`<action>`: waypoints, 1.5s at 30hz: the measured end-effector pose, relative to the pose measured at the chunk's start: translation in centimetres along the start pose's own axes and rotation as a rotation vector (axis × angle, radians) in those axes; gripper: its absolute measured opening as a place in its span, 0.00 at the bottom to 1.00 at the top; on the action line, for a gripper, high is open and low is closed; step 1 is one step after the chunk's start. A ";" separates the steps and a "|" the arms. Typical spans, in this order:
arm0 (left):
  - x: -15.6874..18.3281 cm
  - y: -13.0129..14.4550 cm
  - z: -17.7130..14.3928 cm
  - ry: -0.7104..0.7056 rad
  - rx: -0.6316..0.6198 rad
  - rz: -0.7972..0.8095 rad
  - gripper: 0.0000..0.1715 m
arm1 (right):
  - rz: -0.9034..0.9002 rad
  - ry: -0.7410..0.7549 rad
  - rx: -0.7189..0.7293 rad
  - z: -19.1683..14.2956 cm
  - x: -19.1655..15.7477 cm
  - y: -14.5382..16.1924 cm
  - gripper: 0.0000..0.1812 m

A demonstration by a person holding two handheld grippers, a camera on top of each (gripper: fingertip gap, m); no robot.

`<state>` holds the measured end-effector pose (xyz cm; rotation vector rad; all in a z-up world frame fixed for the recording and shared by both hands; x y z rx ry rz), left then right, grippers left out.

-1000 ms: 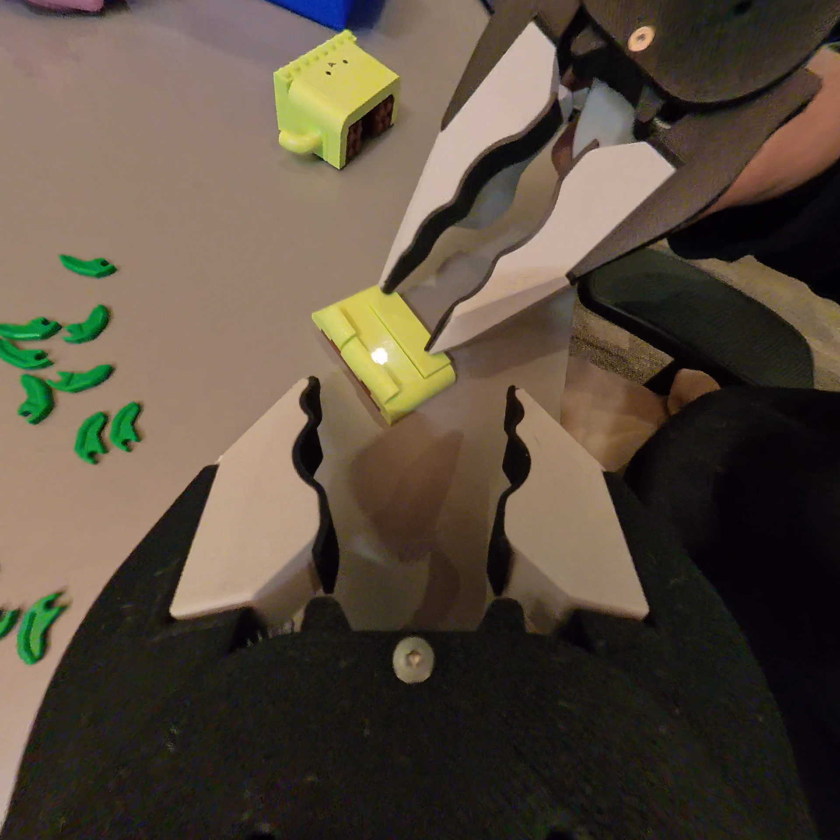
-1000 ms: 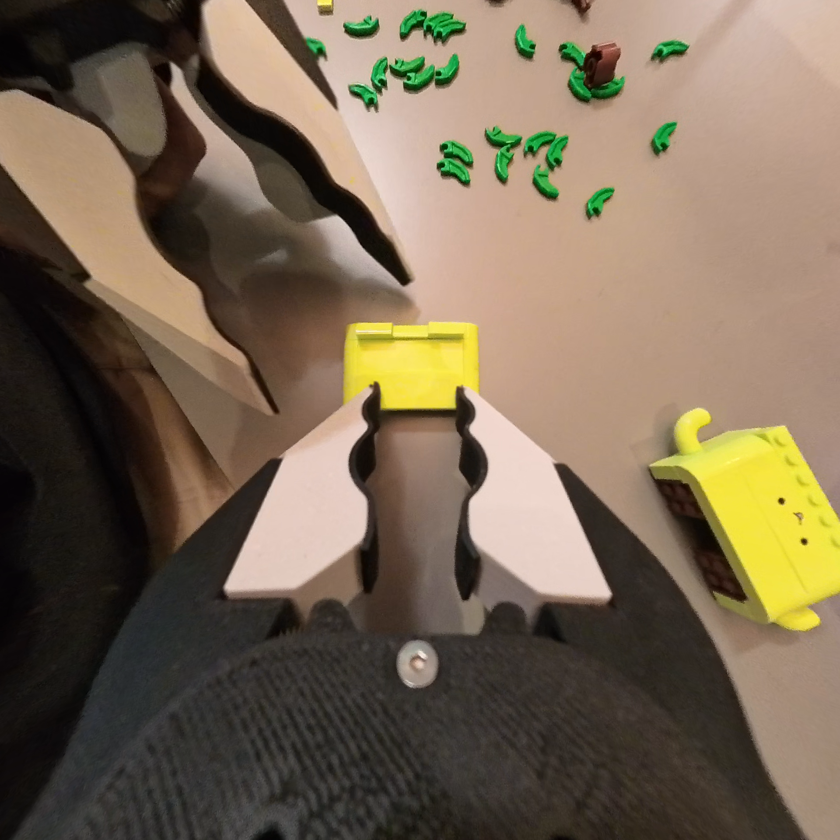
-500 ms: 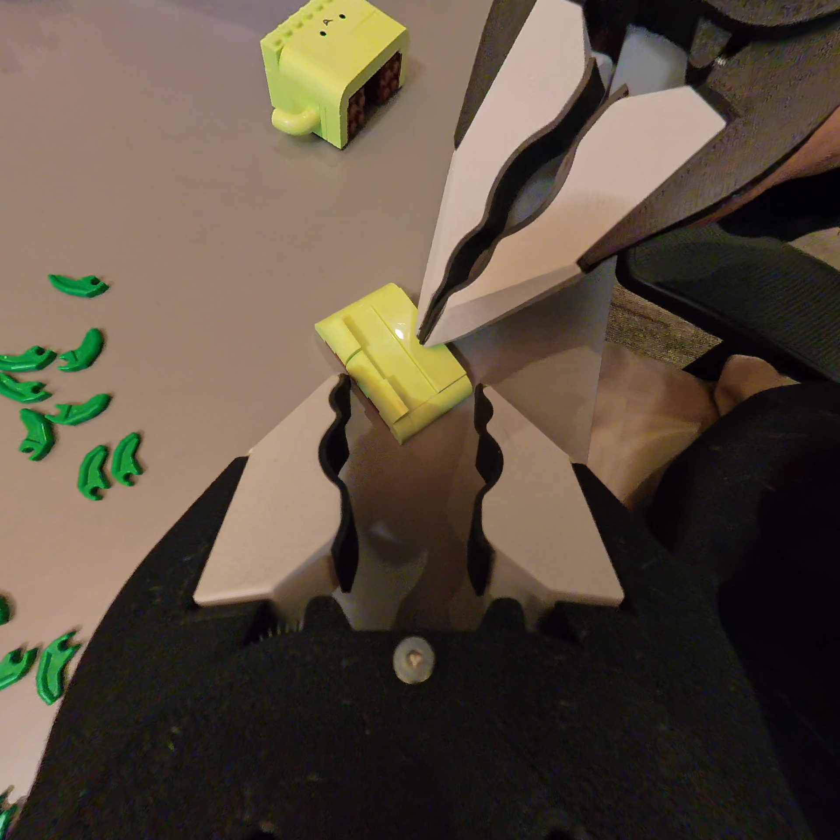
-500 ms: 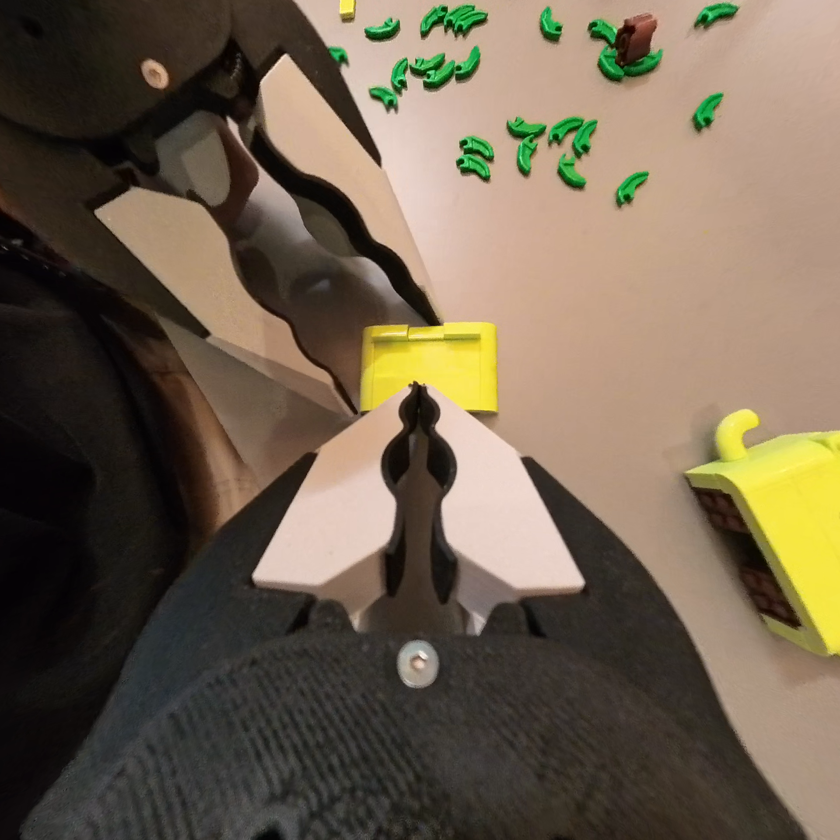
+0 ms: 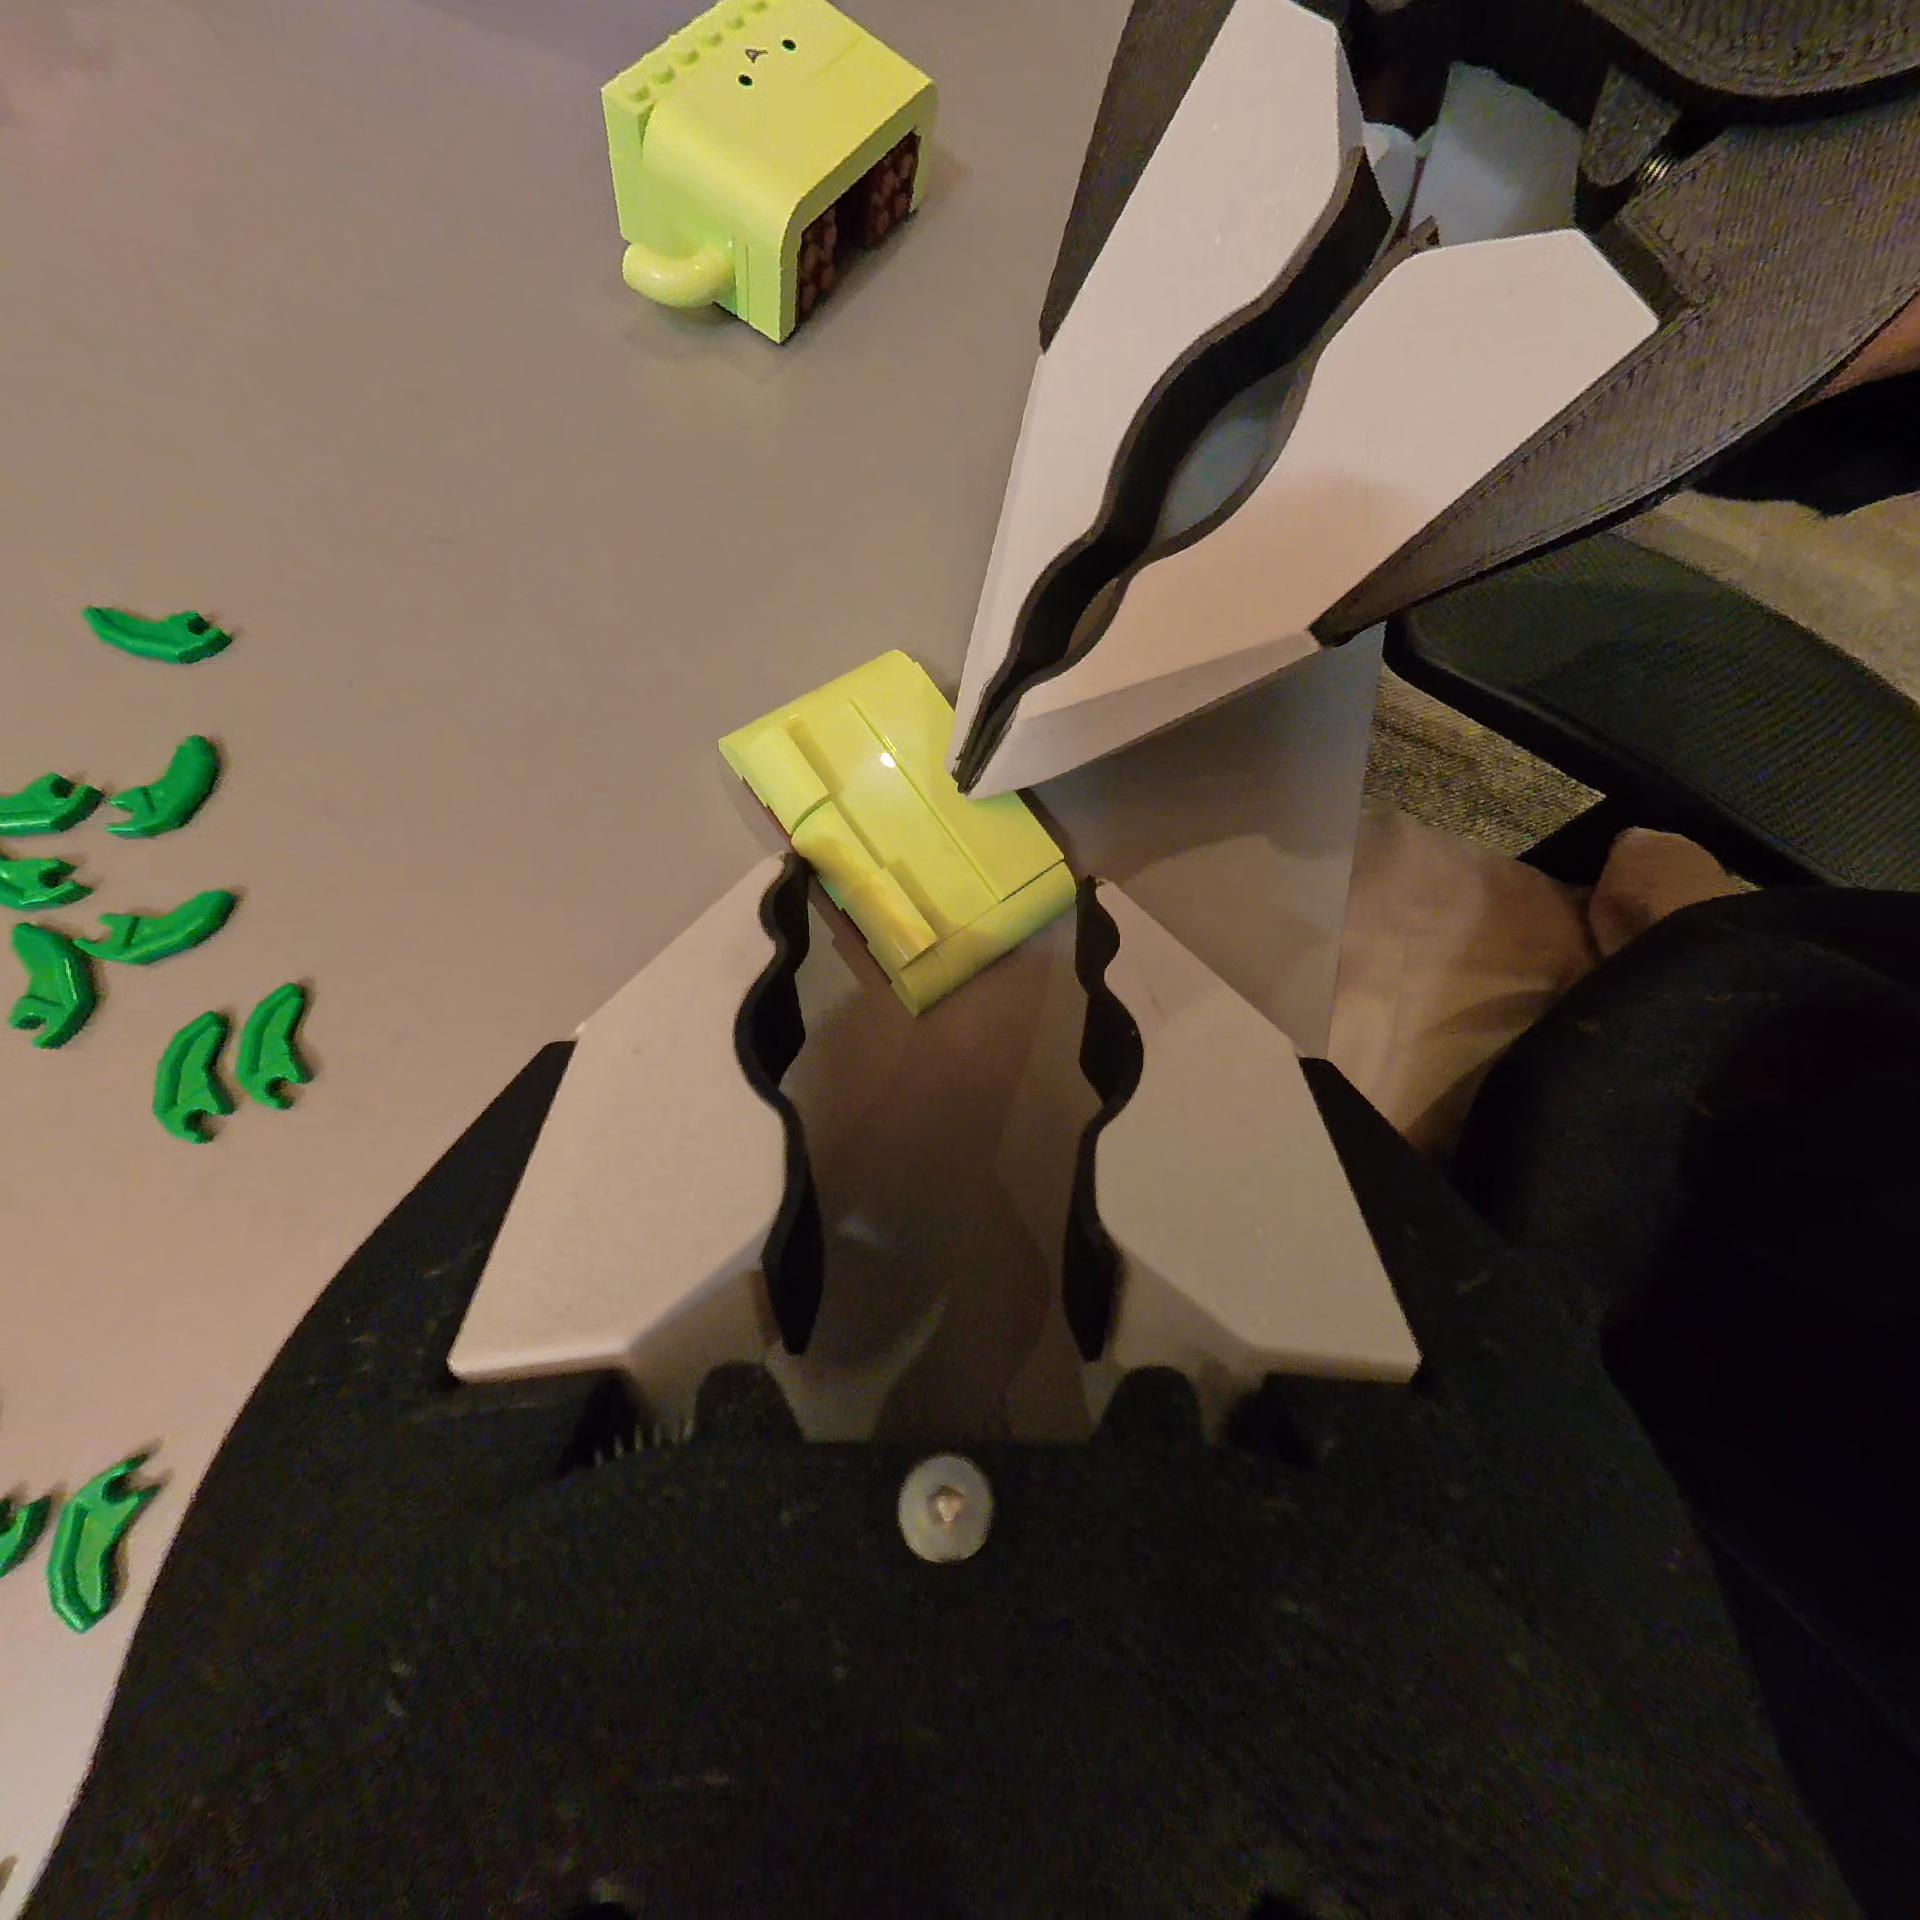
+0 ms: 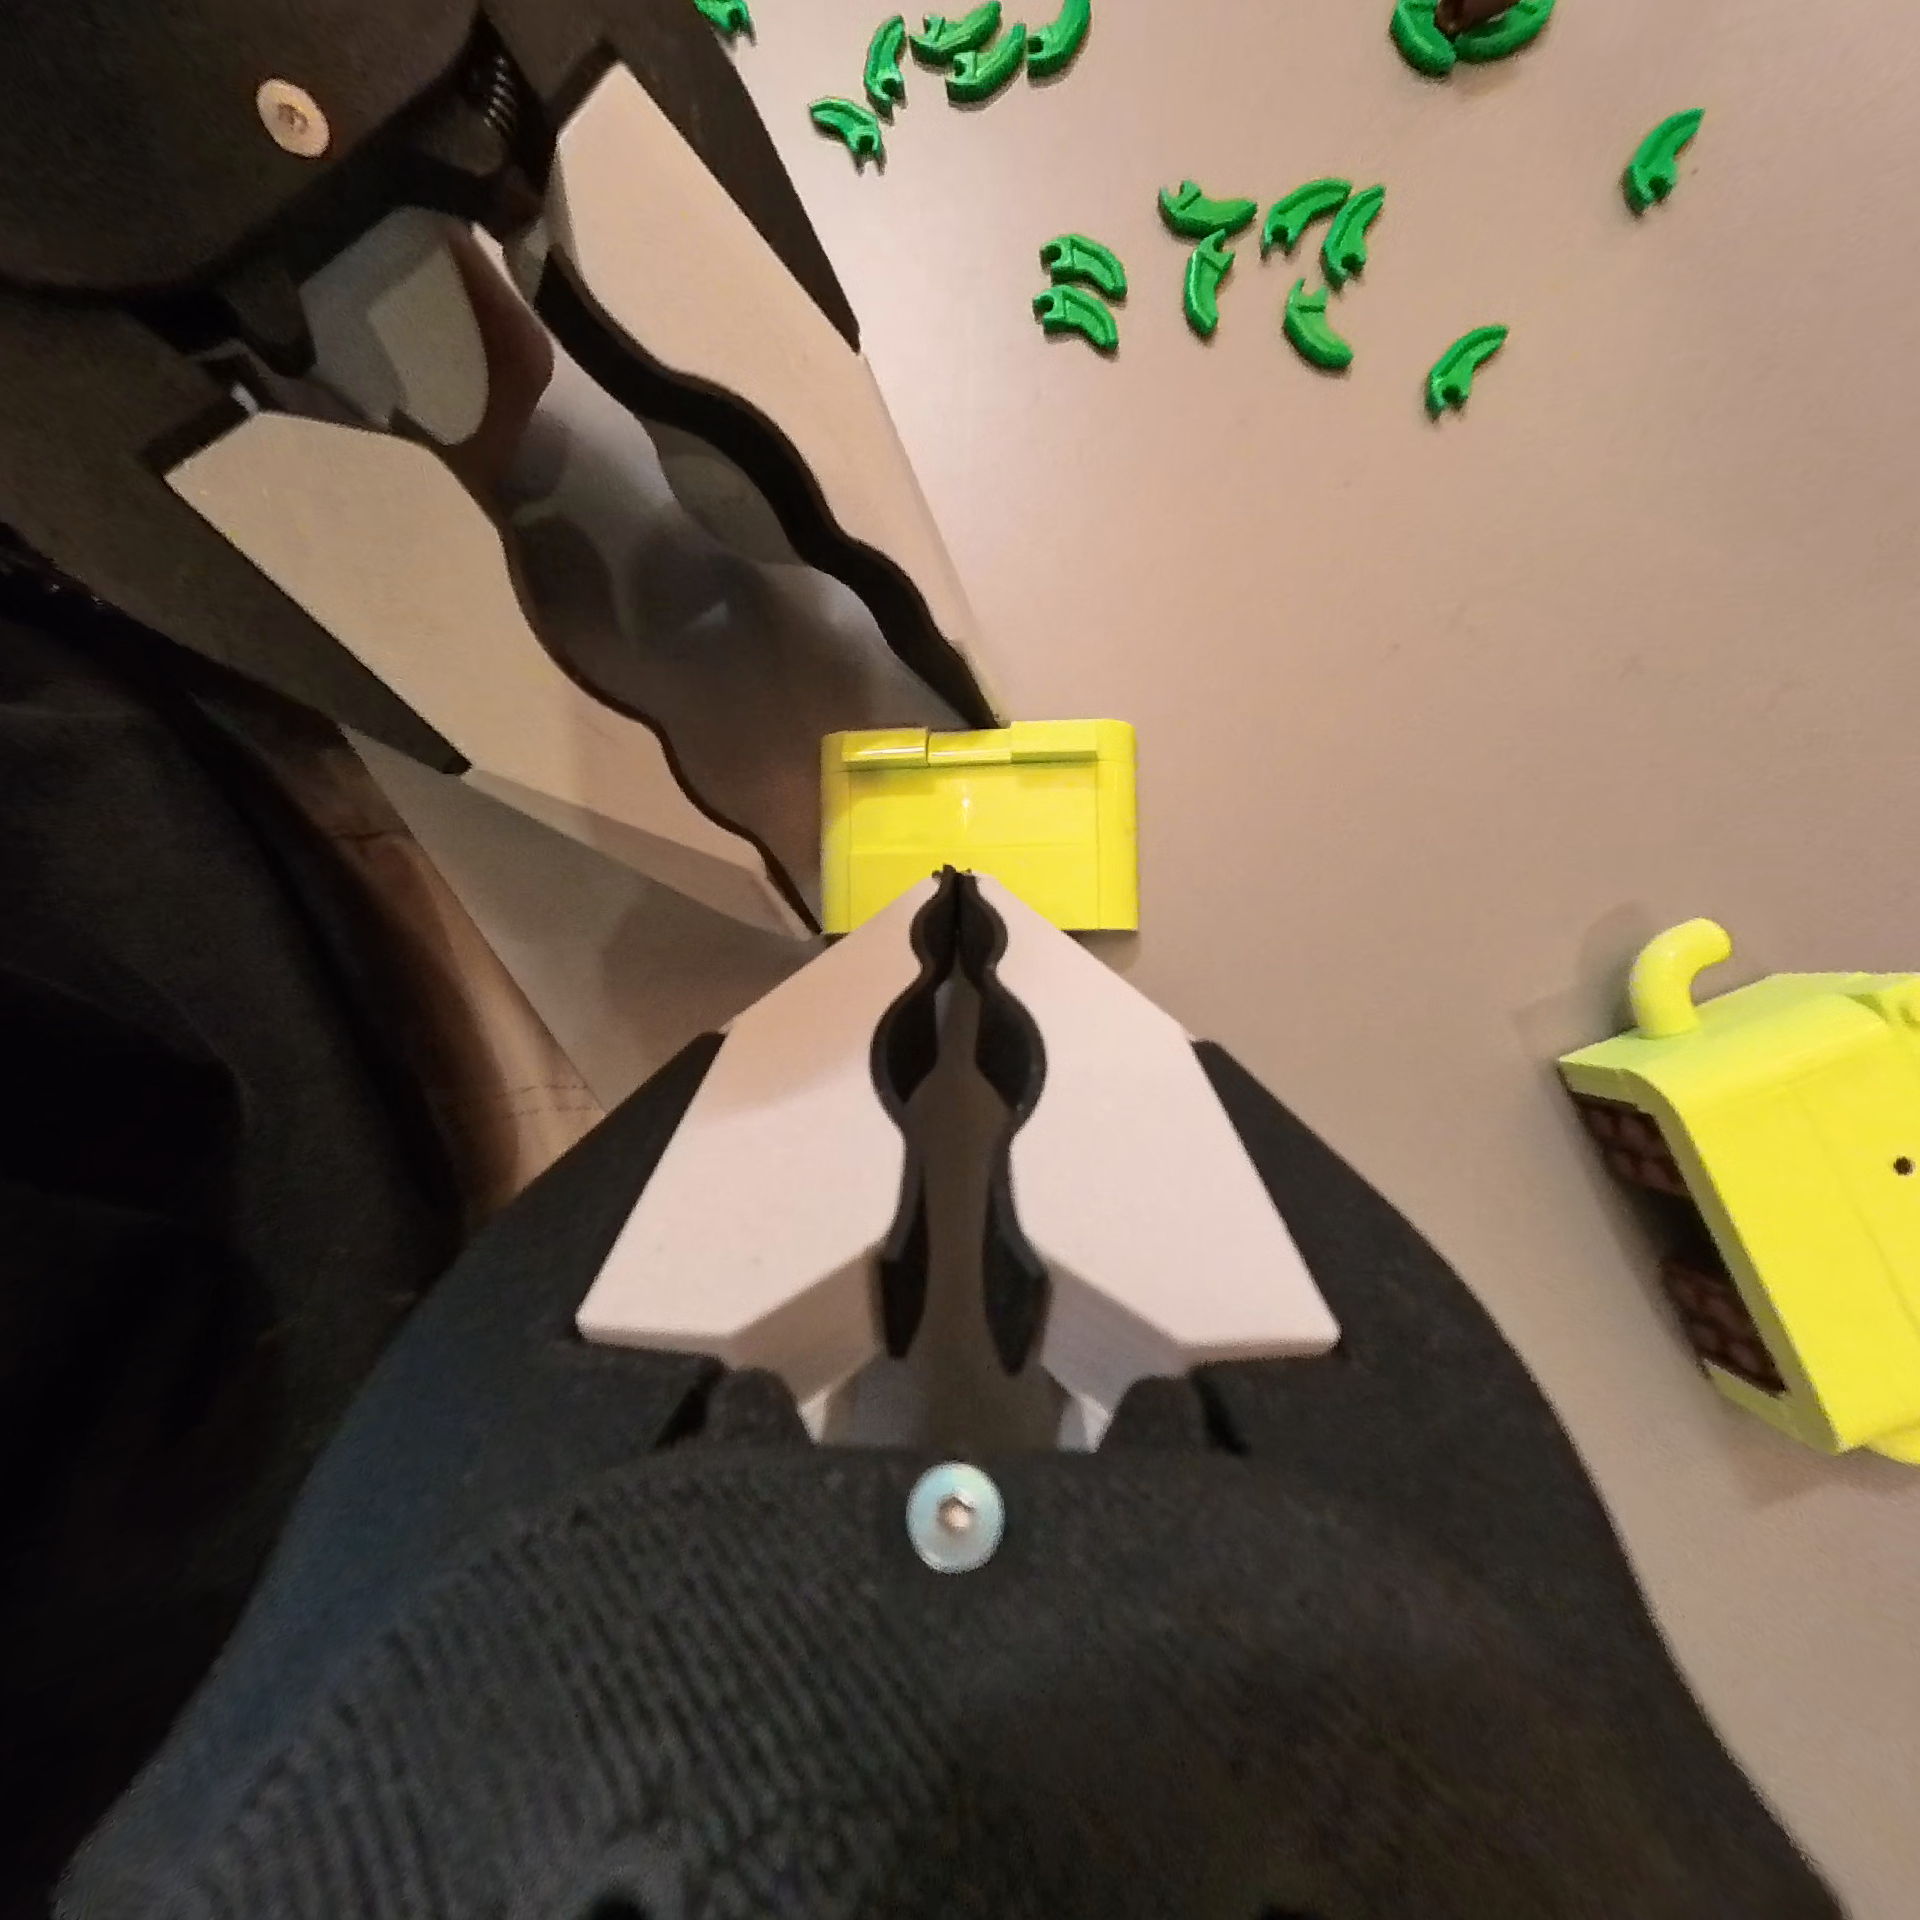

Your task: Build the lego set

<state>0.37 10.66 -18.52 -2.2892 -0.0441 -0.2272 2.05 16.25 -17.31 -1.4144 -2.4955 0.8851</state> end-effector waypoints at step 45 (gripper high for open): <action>-0.3 0.0 -0.2 0.038 0.015 -0.060 0.23 | 0.016 0.047 0.098 -1.9 2.6 -1.1 0.23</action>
Point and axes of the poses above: each gripper's, where its closed fingertips meet, z out along the fingers, y out of its underside, x = y × z across the jaws, the point moved 4 cm from there along -z, back along the fingers, and after that the axes turned 4 degrees about z, right-handed, at the moved point
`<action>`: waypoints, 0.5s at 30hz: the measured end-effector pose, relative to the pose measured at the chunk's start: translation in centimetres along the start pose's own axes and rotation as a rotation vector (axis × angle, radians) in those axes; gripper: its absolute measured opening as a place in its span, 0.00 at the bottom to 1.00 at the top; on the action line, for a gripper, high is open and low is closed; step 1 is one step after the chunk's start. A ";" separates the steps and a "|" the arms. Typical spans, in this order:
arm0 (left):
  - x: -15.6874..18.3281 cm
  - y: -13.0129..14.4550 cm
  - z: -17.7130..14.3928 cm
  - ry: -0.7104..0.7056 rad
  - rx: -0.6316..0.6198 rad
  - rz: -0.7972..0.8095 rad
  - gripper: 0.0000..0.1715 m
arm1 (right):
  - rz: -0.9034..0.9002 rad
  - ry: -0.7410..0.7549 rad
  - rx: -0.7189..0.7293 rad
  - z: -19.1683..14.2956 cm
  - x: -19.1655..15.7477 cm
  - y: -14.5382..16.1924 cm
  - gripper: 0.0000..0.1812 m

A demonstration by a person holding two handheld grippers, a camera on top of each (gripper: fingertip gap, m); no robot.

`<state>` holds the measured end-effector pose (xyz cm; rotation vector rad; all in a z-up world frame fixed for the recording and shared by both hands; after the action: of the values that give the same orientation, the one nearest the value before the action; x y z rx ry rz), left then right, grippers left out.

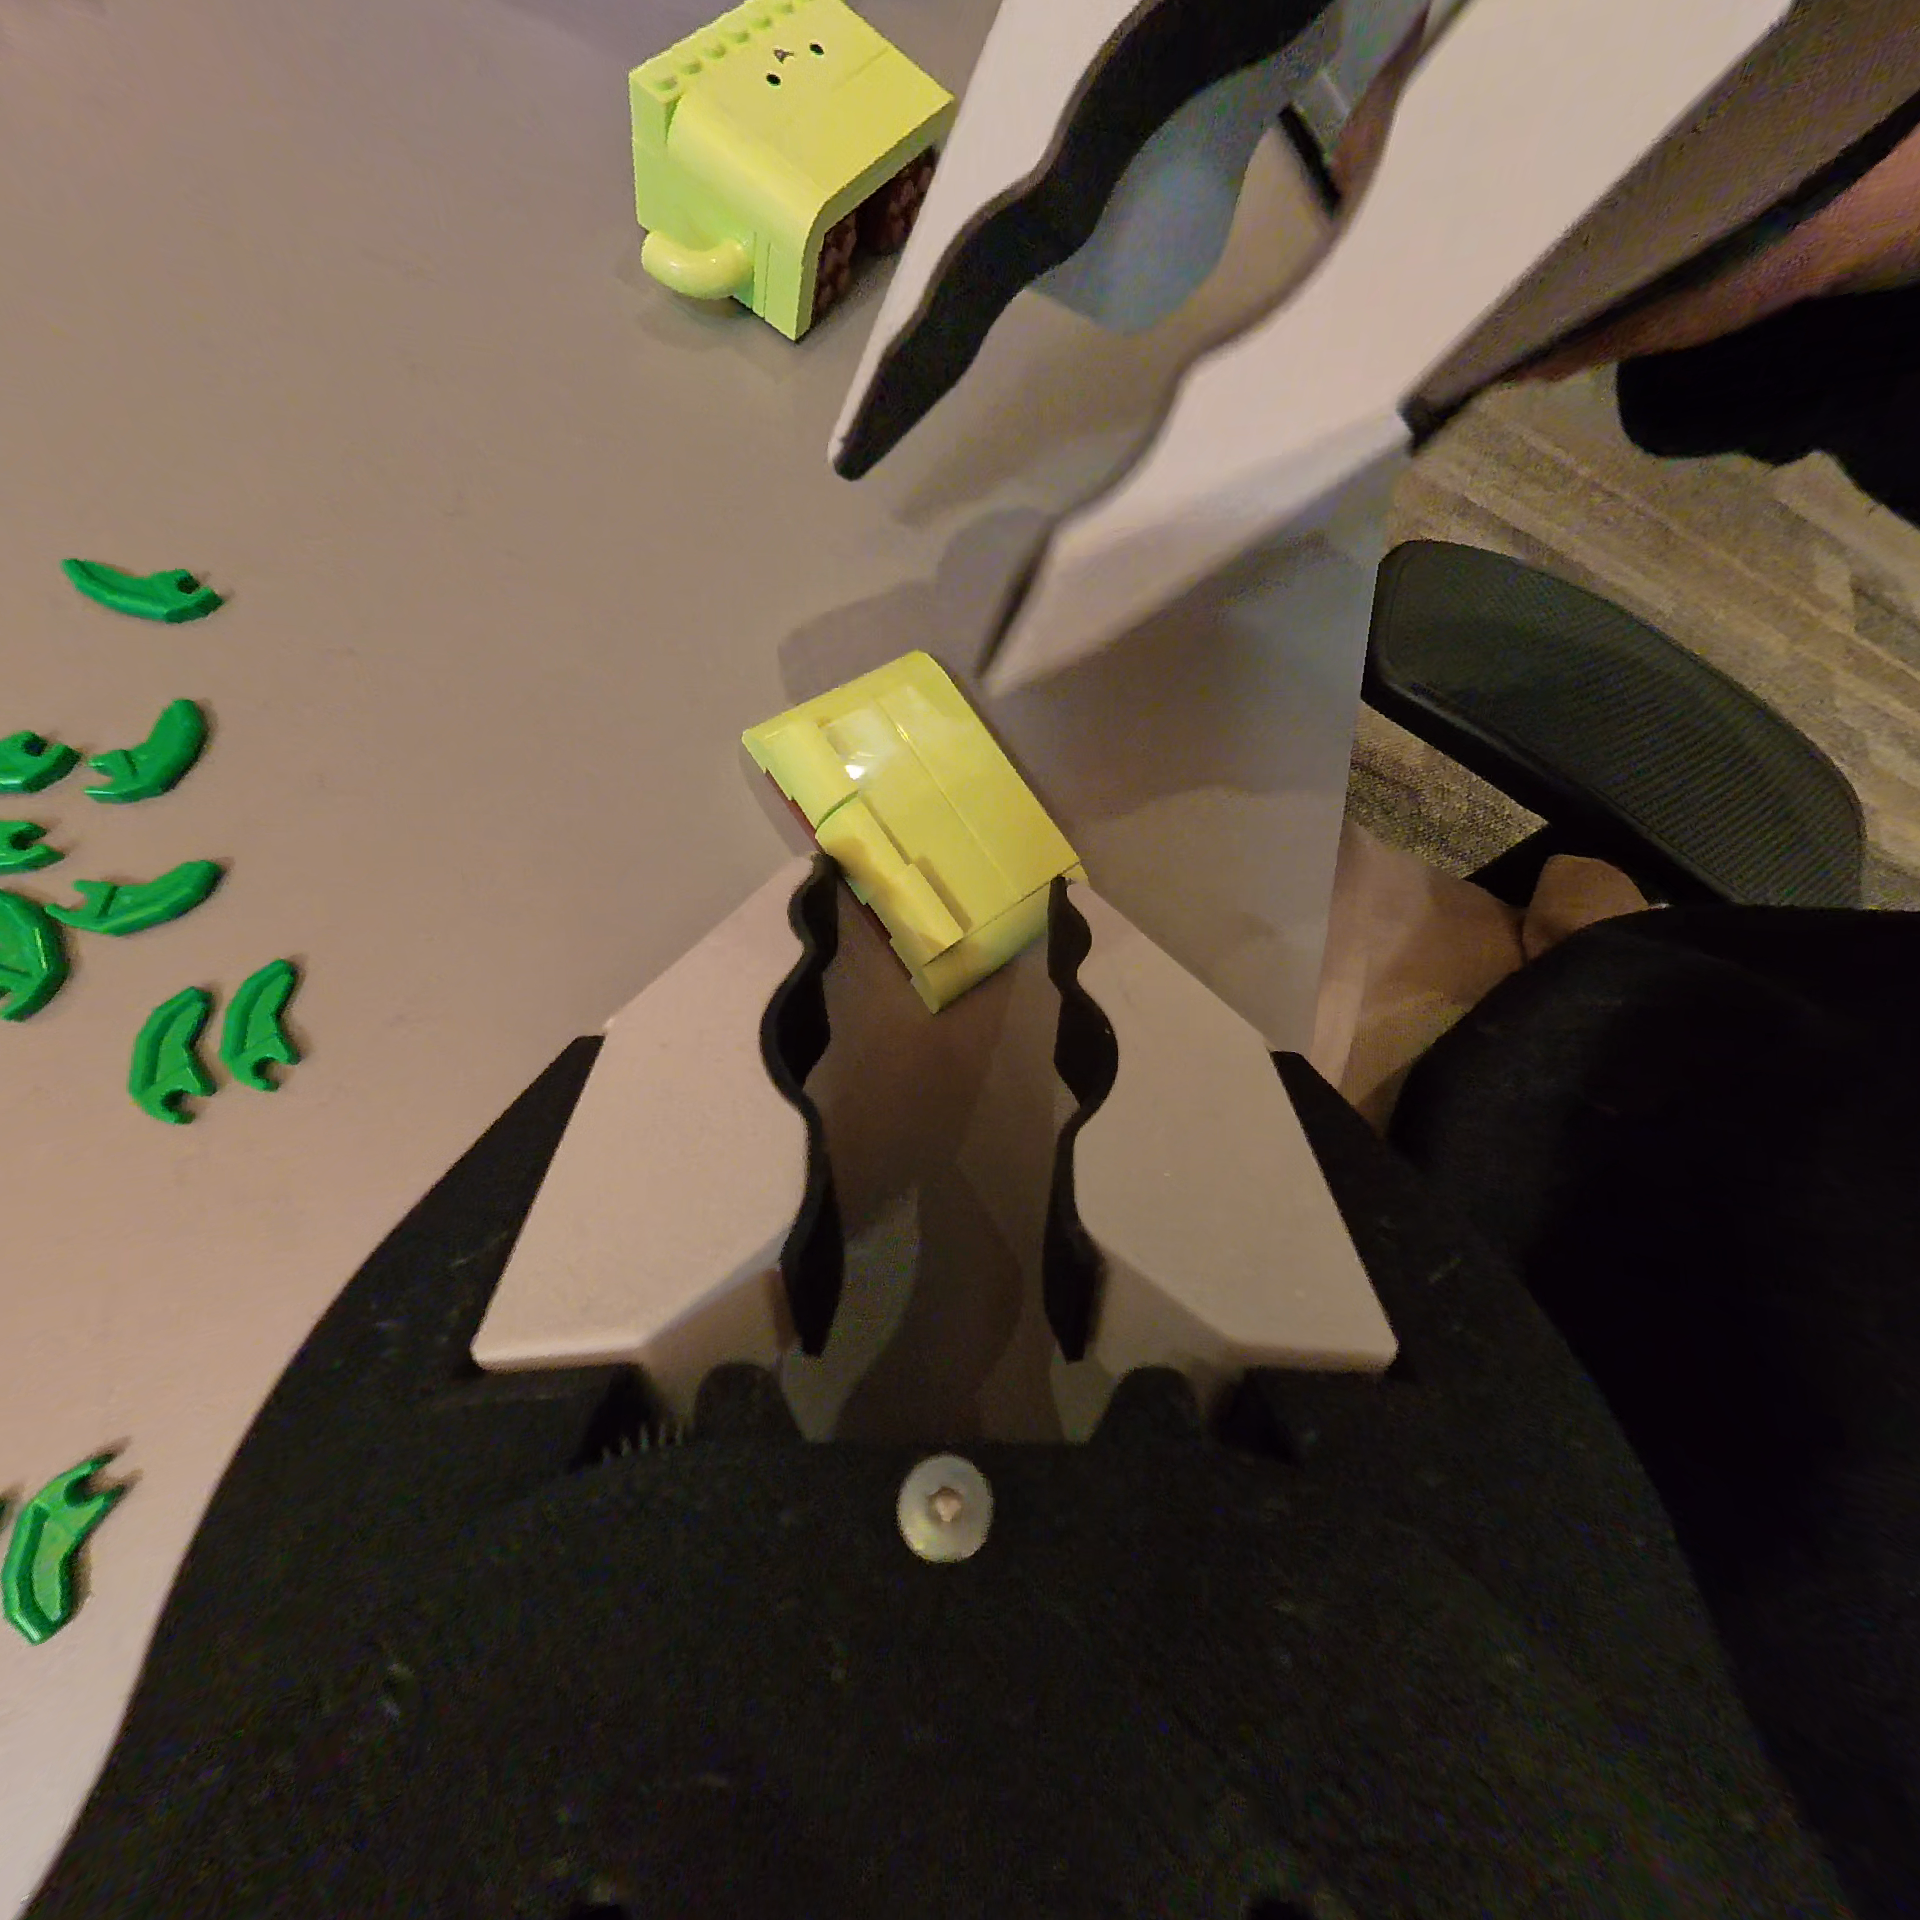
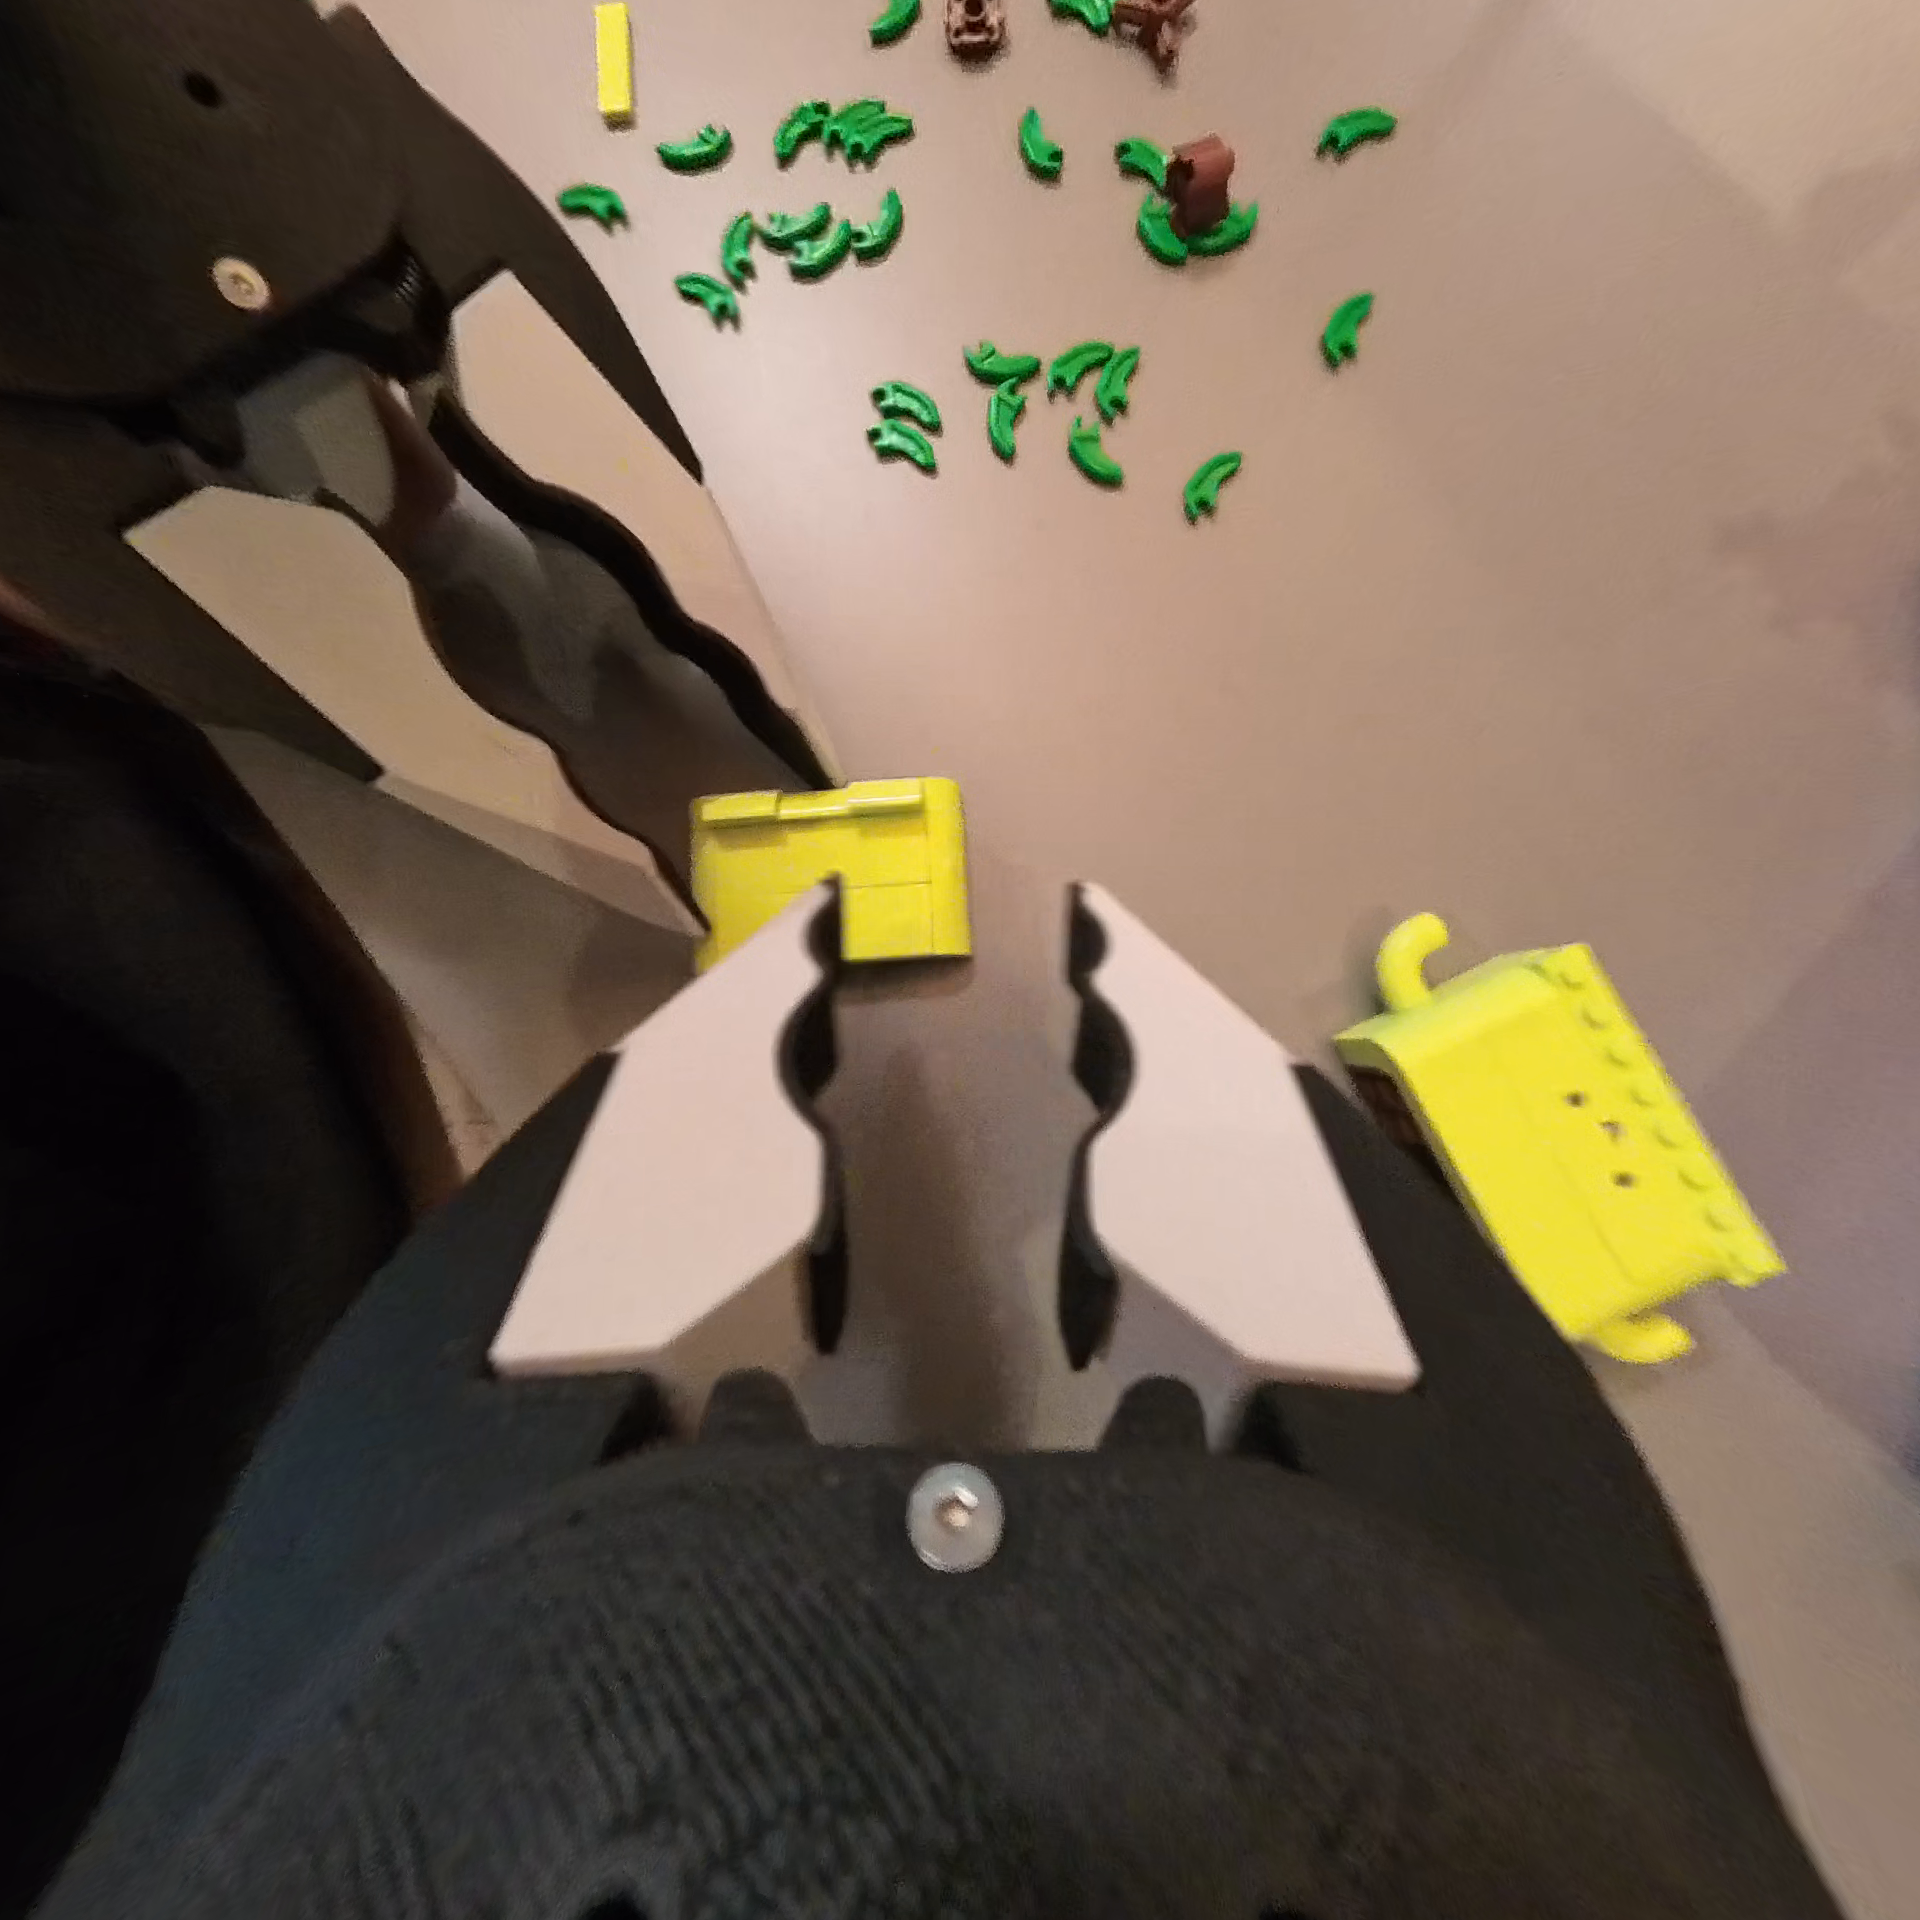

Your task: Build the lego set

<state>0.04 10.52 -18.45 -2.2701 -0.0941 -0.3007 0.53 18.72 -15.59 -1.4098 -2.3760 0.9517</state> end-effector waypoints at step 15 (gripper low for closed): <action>-0.6 -0.5 -3.0 0.071 0.198 -0.093 0.23 | 0.036 -0.098 0.198 1.7 -2.6 1.5 0.48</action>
<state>-1.14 8.60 -16.39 -2.0597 -0.1851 -0.4027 2.04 16.30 -17.50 -1.3640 -2.2564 1.2543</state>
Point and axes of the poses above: each gripper's, where its closed fingertips meet, z out along the fingers, y out of its underside, x = y × z across the jaws, the point moved 4 cm from there along -z, back along the fingers, and after that the axes turned 4 degrees about z, right-handed, at the moved point
